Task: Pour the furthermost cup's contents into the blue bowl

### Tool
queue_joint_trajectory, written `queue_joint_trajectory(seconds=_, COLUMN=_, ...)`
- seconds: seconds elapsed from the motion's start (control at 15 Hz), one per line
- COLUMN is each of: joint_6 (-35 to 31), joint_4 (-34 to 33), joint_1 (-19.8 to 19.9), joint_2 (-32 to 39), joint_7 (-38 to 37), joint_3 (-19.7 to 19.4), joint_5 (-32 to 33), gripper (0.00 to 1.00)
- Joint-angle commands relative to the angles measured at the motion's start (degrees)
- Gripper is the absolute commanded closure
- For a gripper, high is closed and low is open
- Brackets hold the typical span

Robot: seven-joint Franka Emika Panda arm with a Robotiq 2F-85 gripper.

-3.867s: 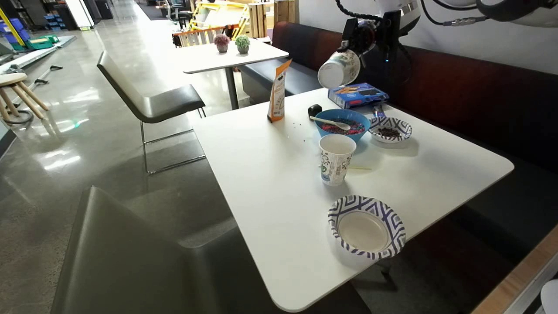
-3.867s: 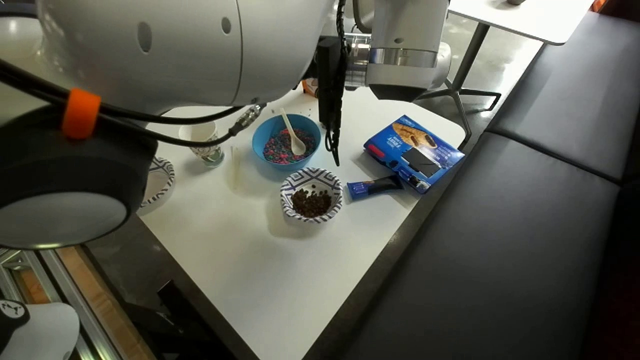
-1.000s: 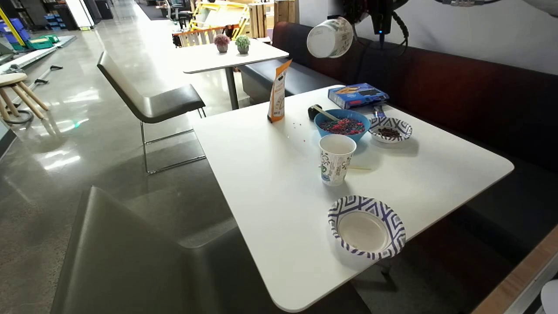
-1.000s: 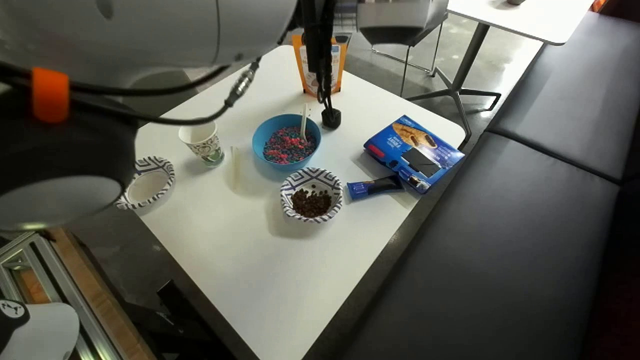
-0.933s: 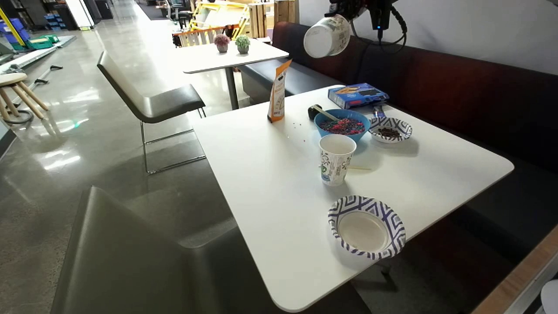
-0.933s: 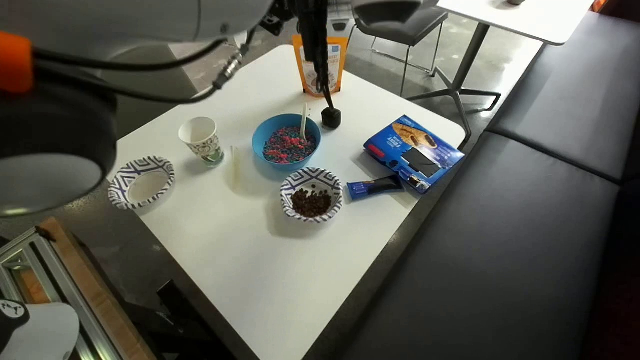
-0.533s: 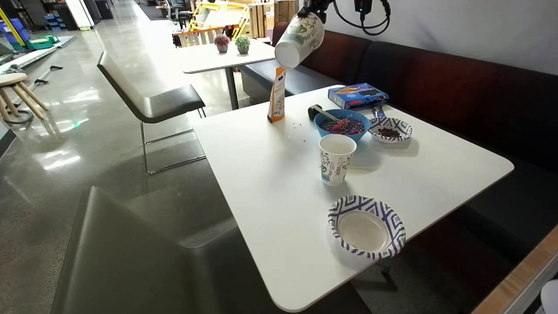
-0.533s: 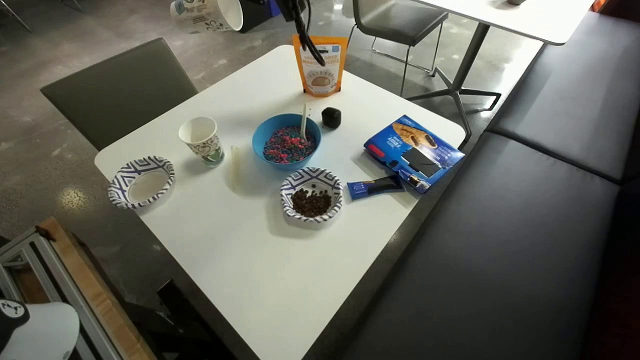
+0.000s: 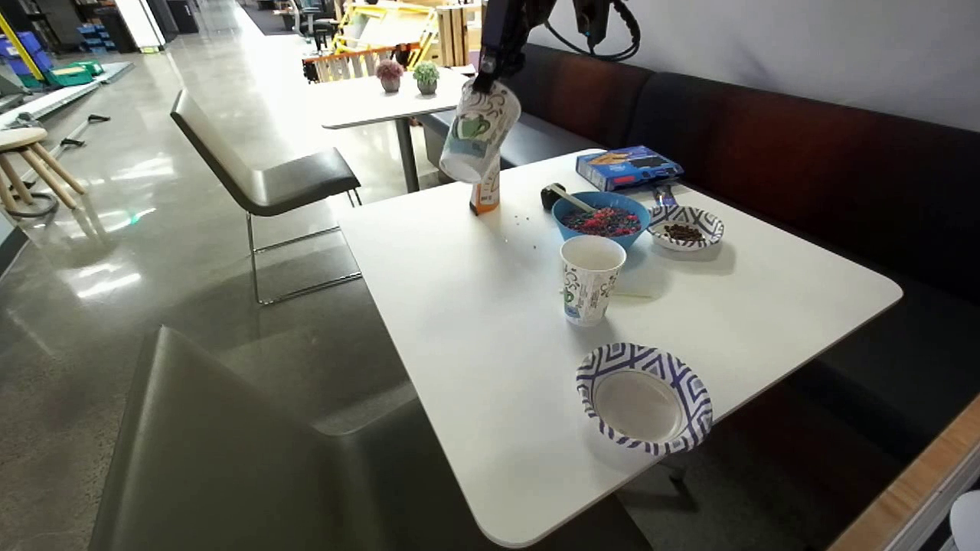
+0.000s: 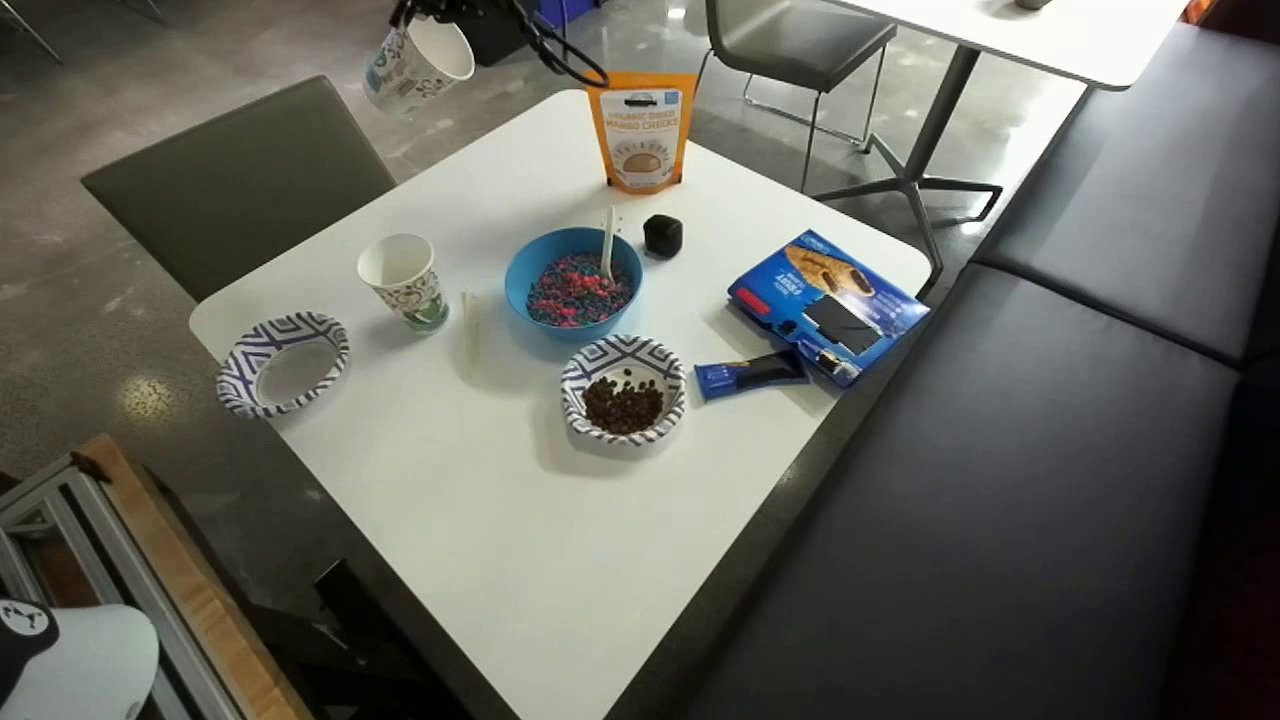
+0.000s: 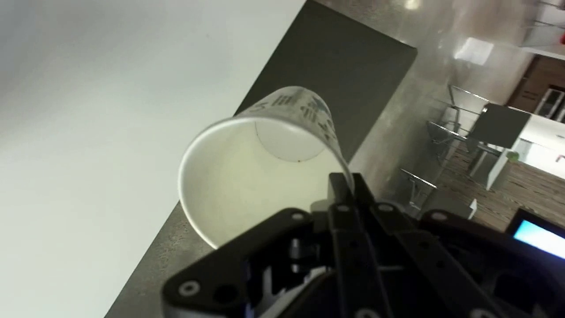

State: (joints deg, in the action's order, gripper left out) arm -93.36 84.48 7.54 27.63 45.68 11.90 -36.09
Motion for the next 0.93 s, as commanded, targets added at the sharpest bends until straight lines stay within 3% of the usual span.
queue_joint_trajectory(seconds=0.0, joint_6=-14.22, joint_4=14.04, joint_1=-5.38, joint_2=-7.28, joint_7=6.12, joint_3=-1.64, joint_5=3.88, gripper=0.99)
queue_joint_trajectory(seconds=0.2, joint_6=-24.46, joint_4=20.45, joint_1=-8.29, joint_2=-9.49, joint_7=9.09, joint_3=-0.81, joint_5=7.73, gripper=0.99)
queue_joint_trajectory(seconds=0.4, joint_6=-26.02, joint_4=24.12, joint_1=-10.35, joint_2=-11.58, joint_7=10.28, joint_3=-0.59, joint_5=14.82, gripper=0.99)
queue_joint_trajectory(seconds=0.47, joint_6=-31.29, joint_4=26.96, joint_1=-8.28, joint_2=-12.9, joint_7=9.55, joint_3=1.3, joint_5=3.17, gripper=0.99)
queue_joint_trajectory(seconds=0.53, joint_6=-33.2, joint_4=28.25, joint_1=-8.38, joint_2=-13.97, joint_7=9.9, joint_3=1.63, joint_5=1.19, gripper=0.99)
queue_joint_trajectory(seconds=0.6, joint_6=-38.19, joint_4=29.44, joint_1=-9.86, joint_2=-14.91, joint_7=12.71, joint_3=0.95, joint_5=5.43, gripper=0.99)
queue_joint_trajectory(seconds=0.67, joint_6=-32.45, joint_4=24.29, joint_1=-9.51, joint_2=-10.92, joint_7=10.03, joint_3=0.83, joint_5=5.25, gripper=0.96)
queue_joint_trajectory(seconds=0.87, joint_6=-36.27, joint_4=26.9, joint_1=-9.79, joint_2=-13.23, joint_7=11.71, joint_3=0.8, joint_5=5.29, gripper=0.96)
